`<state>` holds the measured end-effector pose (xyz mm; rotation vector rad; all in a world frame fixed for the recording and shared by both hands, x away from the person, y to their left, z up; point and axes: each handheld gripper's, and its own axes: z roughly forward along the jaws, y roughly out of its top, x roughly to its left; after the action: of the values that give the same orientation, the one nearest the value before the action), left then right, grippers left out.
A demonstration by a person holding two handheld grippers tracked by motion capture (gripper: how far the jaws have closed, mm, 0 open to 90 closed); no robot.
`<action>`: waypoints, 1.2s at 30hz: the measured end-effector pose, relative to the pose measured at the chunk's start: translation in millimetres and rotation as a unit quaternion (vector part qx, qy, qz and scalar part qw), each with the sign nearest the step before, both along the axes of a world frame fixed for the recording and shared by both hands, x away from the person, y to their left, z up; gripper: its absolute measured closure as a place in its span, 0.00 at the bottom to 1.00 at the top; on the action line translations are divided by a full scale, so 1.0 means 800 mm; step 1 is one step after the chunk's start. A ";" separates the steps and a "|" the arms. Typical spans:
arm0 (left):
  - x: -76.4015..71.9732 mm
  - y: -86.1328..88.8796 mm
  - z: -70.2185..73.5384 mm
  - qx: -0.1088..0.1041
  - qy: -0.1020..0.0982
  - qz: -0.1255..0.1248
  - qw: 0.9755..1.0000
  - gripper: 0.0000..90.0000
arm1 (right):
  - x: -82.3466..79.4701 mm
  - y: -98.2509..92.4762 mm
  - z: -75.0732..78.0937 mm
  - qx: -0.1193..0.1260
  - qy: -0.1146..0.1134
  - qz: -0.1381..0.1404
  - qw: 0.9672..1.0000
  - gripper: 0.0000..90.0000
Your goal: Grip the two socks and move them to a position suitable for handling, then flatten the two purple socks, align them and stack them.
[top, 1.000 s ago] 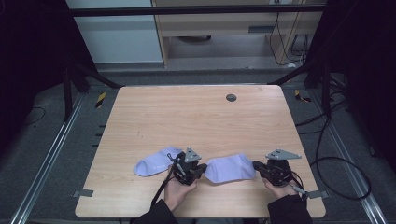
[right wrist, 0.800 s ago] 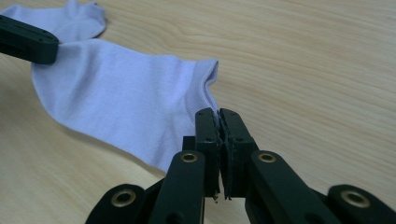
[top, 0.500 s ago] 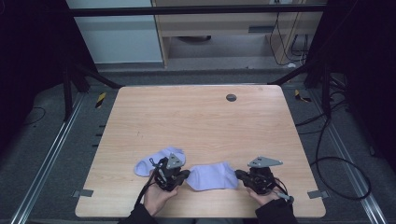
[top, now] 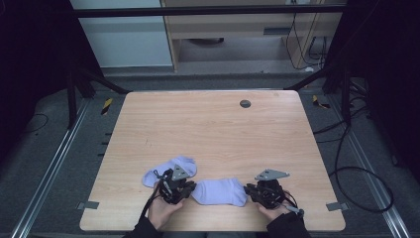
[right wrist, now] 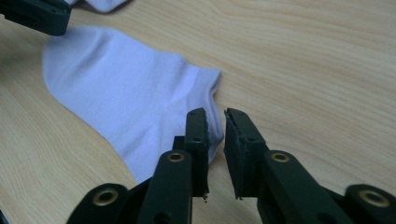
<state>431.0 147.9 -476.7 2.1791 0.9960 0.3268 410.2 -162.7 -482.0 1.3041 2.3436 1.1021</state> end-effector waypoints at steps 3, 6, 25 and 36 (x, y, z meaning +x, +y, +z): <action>0.000 0.009 0.008 -0.011 -0.011 0.015 1.000 0.80 | 0.000 -0.002 0.004 0.003 -0.018 -0.006 1.000 0.81; 0.002 0.022 0.016 -0.019 -0.025 0.030 0.999 0.73 | 0.002 -0.003 0.009 0.010 -0.030 -0.015 0.999 0.77; 0.016 0.121 0.028 -0.035 -0.048 0.141 0.988 0.52 | 0.045 0.066 0.039 0.052 -0.080 -0.023 0.995 0.50; 0.019 0.160 0.020 -0.034 -0.042 0.180 0.982 0.51 | 0.084 0.124 0.041 0.048 -0.072 -0.025 0.996 0.47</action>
<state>446.4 275.8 -461.0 1.9020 1.3328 0.5390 477.0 -63.2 -449.4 1.2626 2.1671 1.2626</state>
